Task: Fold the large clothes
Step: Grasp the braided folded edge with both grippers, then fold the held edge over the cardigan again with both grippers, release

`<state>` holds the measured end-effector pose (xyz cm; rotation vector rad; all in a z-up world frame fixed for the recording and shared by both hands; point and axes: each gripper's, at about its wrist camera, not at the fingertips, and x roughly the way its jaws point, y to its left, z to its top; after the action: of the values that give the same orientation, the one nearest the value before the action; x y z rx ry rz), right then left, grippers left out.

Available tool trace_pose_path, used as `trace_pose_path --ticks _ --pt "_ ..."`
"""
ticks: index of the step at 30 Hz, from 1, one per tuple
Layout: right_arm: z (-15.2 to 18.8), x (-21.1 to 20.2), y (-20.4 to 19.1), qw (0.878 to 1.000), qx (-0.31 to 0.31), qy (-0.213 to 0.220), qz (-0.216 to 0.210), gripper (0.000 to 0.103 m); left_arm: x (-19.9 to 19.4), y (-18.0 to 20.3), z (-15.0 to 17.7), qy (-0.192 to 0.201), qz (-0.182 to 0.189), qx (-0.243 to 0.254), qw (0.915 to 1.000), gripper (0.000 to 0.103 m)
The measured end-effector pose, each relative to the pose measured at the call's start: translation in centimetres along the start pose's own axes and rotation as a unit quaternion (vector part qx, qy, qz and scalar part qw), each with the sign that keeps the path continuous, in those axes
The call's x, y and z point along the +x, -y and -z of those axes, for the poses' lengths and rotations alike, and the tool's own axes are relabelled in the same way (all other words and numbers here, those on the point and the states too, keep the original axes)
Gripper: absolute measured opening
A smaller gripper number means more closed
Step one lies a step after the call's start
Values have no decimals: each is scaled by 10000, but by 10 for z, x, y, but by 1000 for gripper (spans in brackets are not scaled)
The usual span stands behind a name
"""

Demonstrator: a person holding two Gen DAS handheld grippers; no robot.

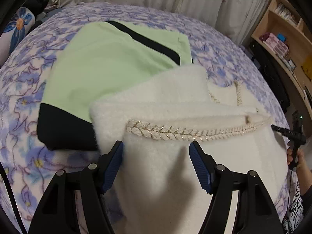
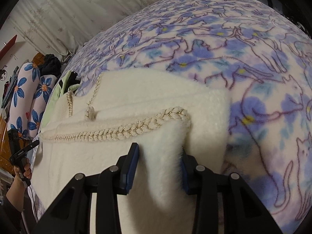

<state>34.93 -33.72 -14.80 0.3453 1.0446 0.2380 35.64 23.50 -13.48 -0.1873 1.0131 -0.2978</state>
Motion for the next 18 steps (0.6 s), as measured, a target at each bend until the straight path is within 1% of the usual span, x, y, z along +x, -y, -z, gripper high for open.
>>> trace_pose_path --ticks 2,5,6,7,8,10,11,12,13,15,18 --pt "0 1 0 10000 -1 -1 3 38 10 1 0 -113 -70 89 9999 67" --pt "0 1 0 10000 6 6 1 38 16 2 0 -144 -106 198 9996 67" --pt "0 1 0 10000 2 7 5 38 17 2 0 -132 -108 211 9996 63" --pt "0 1 0 10000 -6 14 16 38 16 3 1 -110 -119 233 9996 51" --pt "0 1 0 10000 -15 12 27 38 15 3 1 -110 -131 229 9996 45" --pt "0 2 -1 9999 -41 26 107 37 12 4 3 -113 -168 152 9997 20" --pt "0 1 -4 9996 -104 52 242 35 10 5 4 -114 -207 128 9996 17" --pt "1 1 -7 9992 -164 73 358 31 5 8 5 -92 -294 108 9995 12" --pt "2 1 -12 9986 -242 99 452 23 2 11 6 -52 -361 132 9992 9" --pt "6 -4 -23 9971 -373 182 633 14 -10 23 8 71 -573 249 9980 7" --pt "13 -17 -44 9909 -674 483 1061 12 -29 40 9 224 -712 325 9967 6"
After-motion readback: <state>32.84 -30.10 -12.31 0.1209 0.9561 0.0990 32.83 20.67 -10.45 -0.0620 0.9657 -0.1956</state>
